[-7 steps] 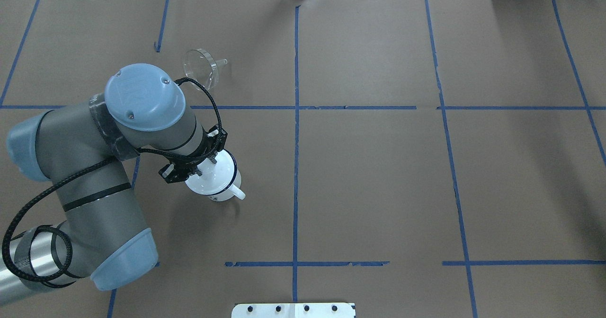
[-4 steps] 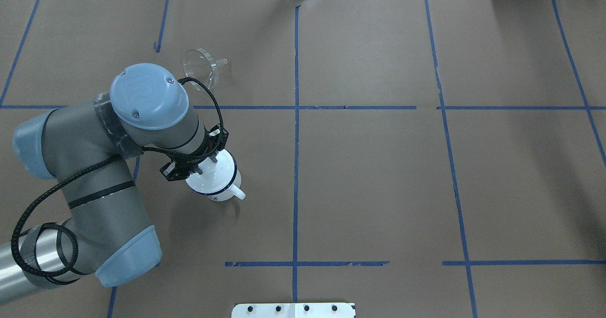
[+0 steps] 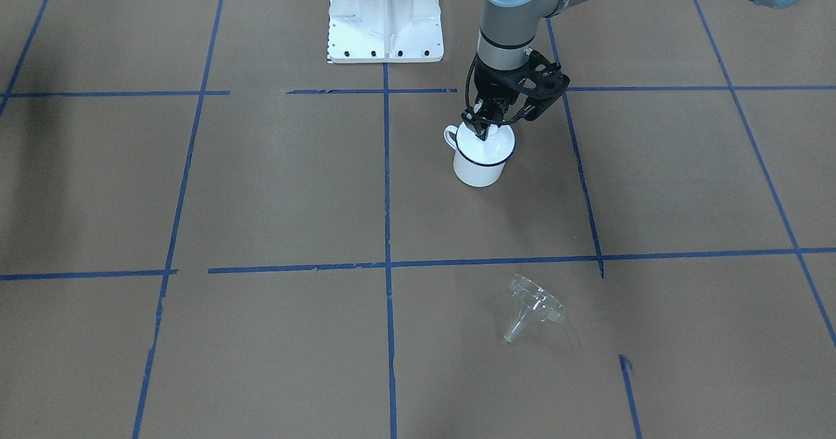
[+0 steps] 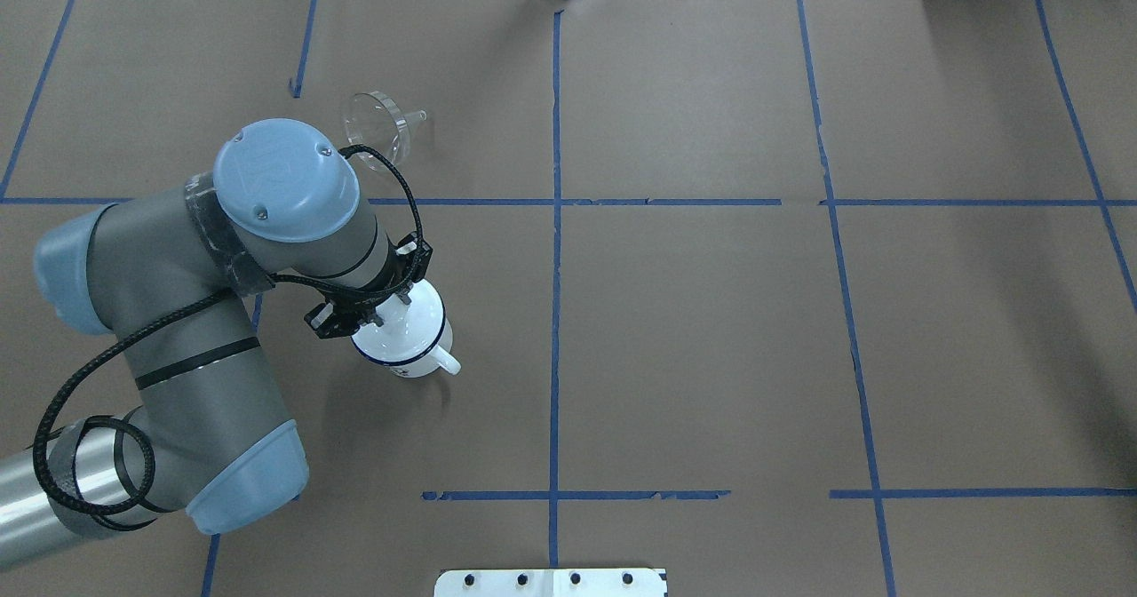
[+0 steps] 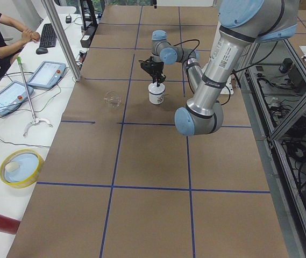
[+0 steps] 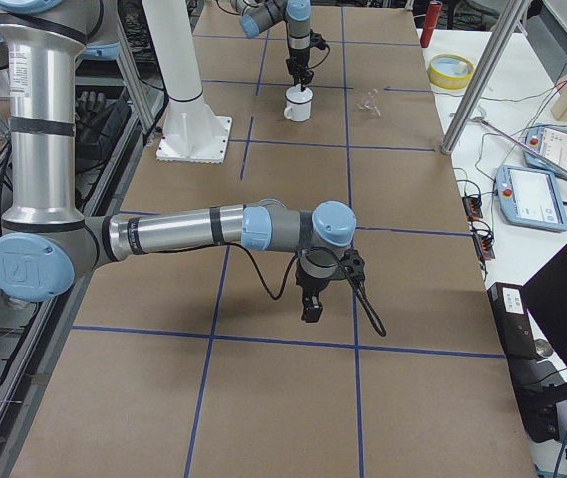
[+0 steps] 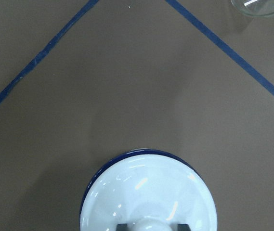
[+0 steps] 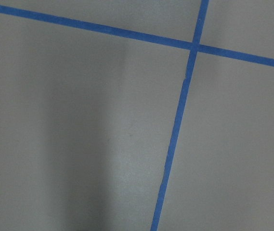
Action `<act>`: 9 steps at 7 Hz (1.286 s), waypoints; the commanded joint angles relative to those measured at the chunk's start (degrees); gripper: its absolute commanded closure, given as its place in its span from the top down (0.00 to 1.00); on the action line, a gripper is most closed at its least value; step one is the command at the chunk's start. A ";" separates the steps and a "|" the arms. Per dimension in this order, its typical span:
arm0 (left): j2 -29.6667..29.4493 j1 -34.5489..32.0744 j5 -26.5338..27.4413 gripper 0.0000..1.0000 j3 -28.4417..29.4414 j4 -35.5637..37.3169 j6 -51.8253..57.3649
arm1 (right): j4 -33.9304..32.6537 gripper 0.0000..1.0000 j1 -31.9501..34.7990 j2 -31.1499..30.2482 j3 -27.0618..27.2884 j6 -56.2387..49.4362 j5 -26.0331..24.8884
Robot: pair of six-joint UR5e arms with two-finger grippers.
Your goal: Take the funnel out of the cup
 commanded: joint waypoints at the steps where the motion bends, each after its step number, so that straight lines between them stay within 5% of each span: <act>1: 0.21 0.04 0.05 1.00 -0.08 0.01 0.09 | 0.00 1.00 0.00 0.00 0.00 0.04 0.00; 4: 4.40 -3.01 -0.21 1.00 -6.02 -0.43 12.76 | 0.00 1.00 0.00 0.00 0.00 -0.05 0.00; 6: 20.60 -7.47 -3.26 1.00 -13.68 -13.08 23.58 | 0.00 1.00 0.00 0.00 0.00 -0.05 0.00; 8: 37.31 -19.84 -13.28 1.00 -13.19 -30.15 41.48 | 0.00 1.00 0.00 0.00 0.00 -0.05 0.00; 9: 42.35 -25.65 -15.84 1.00 -12.40 -31.70 52.45 | 0.00 1.00 0.00 0.00 0.00 -0.05 0.00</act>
